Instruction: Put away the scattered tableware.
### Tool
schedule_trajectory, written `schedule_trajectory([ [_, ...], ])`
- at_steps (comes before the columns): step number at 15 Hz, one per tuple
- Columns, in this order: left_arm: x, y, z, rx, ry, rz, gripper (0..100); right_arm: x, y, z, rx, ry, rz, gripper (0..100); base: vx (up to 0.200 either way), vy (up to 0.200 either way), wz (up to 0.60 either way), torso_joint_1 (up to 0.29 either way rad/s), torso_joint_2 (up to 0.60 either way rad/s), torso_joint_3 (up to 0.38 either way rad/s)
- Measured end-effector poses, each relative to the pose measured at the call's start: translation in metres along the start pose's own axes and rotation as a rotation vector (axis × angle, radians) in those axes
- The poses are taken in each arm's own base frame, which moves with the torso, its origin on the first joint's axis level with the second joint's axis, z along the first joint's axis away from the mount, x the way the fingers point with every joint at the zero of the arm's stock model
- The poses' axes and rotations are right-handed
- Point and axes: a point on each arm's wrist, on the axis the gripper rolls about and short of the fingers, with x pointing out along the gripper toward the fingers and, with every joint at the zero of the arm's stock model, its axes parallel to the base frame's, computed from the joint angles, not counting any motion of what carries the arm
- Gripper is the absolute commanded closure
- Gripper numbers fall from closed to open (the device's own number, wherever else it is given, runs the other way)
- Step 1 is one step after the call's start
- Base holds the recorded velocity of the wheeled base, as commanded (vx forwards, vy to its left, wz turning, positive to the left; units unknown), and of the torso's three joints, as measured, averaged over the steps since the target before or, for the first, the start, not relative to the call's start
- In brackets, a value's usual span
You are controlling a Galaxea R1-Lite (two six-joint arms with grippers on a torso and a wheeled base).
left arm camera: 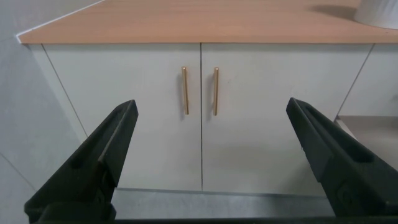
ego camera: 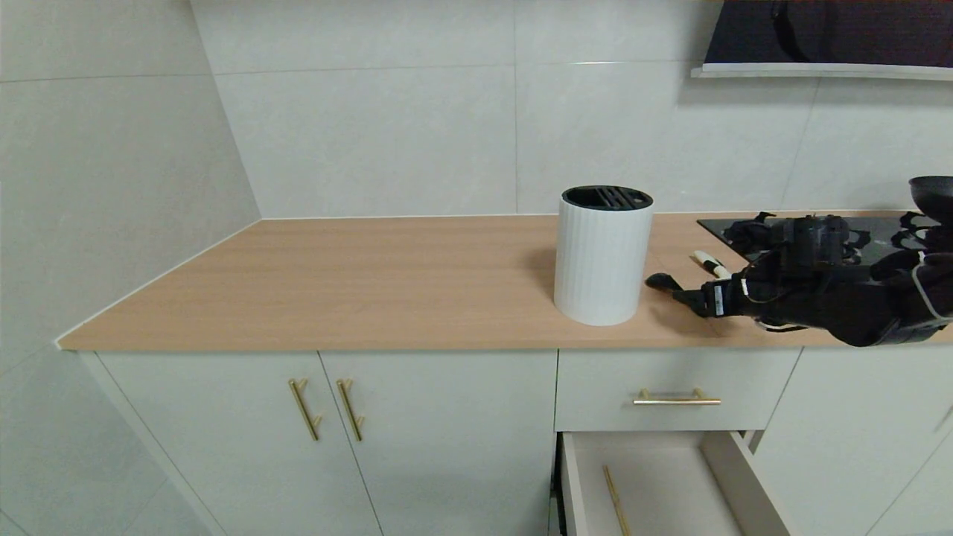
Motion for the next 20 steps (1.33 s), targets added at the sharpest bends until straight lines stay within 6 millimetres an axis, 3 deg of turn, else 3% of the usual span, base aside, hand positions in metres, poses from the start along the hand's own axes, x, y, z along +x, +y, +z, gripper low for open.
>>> schedule_trajectory([
  [4,0.0,0.0,0.0,0.0,0.0,0.0,0,0.021,-0.009,-0.01,0.003,-0.027,-0.024,0,0.0,0.0,0.0,0.0,0.0,0.0],
  [15,0.0,0.0,0.0,0.0,-0.001,0.0,0,0.043,-0.014,-0.03,0.011,0.002,-0.029,0,0.0,0.0,0.0,0.0,0.0,0.0],
  [16,0.0,0.0,0.0,0.0,-0.001,0.0,0,0.043,-0.014,-0.031,0.011,0.004,-0.029,100,0.0,0.0,0.0,0.0,0.0,0.0],
  [20,0.0,0.0,0.0,0.0,0.0,0.0,0,0.045,-0.014,-0.032,0.012,0.007,-0.029,100,0.0,0.0,0.0,0.0,0.0,0.0],
])
